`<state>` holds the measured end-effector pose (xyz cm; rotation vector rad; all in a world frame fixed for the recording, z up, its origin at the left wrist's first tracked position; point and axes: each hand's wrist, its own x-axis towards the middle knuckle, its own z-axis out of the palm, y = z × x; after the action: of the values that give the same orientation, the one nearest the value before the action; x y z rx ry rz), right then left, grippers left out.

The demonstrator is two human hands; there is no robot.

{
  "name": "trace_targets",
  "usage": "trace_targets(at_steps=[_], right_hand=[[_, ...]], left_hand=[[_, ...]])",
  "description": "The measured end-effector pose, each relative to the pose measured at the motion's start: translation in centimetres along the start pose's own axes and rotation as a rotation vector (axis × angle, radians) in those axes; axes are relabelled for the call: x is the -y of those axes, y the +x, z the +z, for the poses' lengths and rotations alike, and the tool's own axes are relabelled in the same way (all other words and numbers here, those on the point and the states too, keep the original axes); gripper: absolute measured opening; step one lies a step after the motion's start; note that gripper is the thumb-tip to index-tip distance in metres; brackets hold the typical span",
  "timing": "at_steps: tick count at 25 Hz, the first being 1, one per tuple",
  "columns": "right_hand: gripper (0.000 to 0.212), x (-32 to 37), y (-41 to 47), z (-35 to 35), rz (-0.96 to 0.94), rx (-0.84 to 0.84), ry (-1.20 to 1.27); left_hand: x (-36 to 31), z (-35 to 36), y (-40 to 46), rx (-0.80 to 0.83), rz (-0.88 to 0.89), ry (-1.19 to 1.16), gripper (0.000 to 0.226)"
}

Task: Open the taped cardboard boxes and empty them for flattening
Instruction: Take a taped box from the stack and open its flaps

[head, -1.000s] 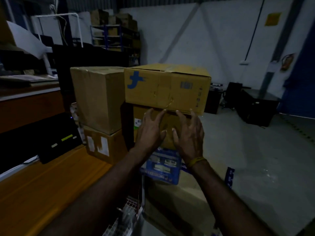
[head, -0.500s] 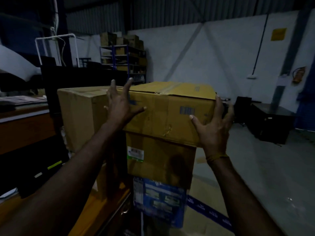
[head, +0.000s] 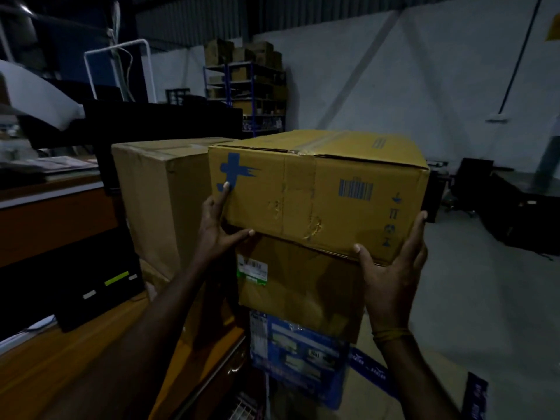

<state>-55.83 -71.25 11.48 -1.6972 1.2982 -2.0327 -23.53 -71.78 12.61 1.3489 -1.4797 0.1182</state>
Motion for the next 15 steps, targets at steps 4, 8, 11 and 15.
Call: trace_targets(at_steps=[4,8,11,15], right_hand=[[0.105,0.5,0.4,-0.6,0.016,-0.054,0.054],[0.101,0.2,0.4,-2.7,-0.093,-0.036,-0.035],[0.095,0.6,-1.0,-4.7,-0.17,0.005,-0.066],[0.105,2.5,-3.9,-7.2,-0.209,-0.007,-0.145]], left_hand=[[-1.1,1.2,-0.4,-0.055,0.046,-0.039,0.098],[-2.0,1.6,-2.2,-0.167,0.129,0.003,0.088],[-4.1,0.3,-4.2,-0.255,0.257,-0.03,0.059],[-8.0,-3.3,-6.9,-0.324,0.352,-0.061,0.053]])
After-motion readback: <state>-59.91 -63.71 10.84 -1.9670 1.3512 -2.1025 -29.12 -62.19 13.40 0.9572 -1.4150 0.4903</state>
